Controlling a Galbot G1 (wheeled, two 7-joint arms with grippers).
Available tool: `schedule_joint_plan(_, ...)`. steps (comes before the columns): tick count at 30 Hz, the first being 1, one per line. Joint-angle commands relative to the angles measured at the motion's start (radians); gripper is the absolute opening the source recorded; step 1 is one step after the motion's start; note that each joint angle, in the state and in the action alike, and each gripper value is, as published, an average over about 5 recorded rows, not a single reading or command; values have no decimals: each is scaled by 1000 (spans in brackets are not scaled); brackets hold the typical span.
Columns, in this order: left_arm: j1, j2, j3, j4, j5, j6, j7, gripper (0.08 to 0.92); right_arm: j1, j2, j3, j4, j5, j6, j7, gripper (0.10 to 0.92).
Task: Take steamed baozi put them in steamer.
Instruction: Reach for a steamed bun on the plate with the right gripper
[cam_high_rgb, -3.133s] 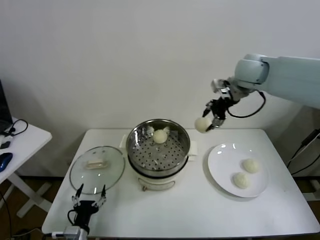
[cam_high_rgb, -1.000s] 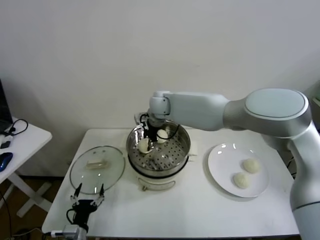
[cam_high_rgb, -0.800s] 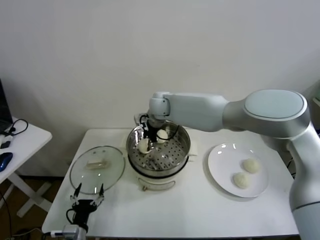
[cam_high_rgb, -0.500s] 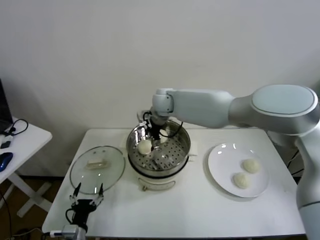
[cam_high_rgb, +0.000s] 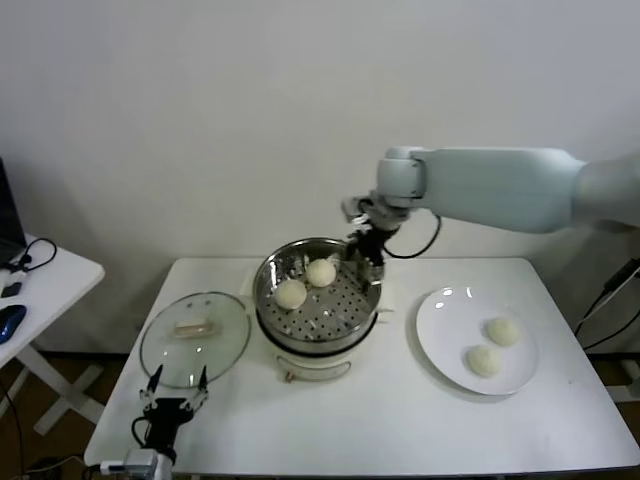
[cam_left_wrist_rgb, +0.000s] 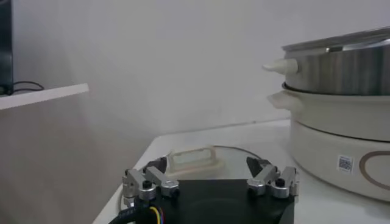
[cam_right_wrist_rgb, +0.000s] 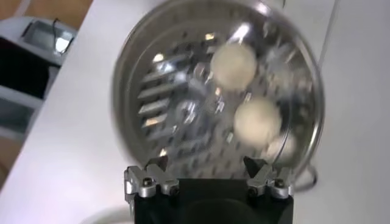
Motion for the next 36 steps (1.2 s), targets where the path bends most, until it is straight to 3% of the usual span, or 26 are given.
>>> schedule_joint_plan(1, 0, 3, 0, 8, 2, -2, 0, 823, 58, -343, -141, 137, -149, 65, -42, 823)
schedule_joint_plan(8, 1, 4, -1, 10, 3, -3, 1, 823, -104, -461, -65, 116, -287, 59, -11, 823)
schedule_joint_plan(17, 8, 3, -7, 2, 4, -3, 2, 823, -345, -497, 125, 36, -411, 31, 32, 823)
schedule_joint_plan(36, 15, 1, -18, -4, 4, -3, 1, 823, -519, -453, 275, -66, -481, 21, 55, 823)
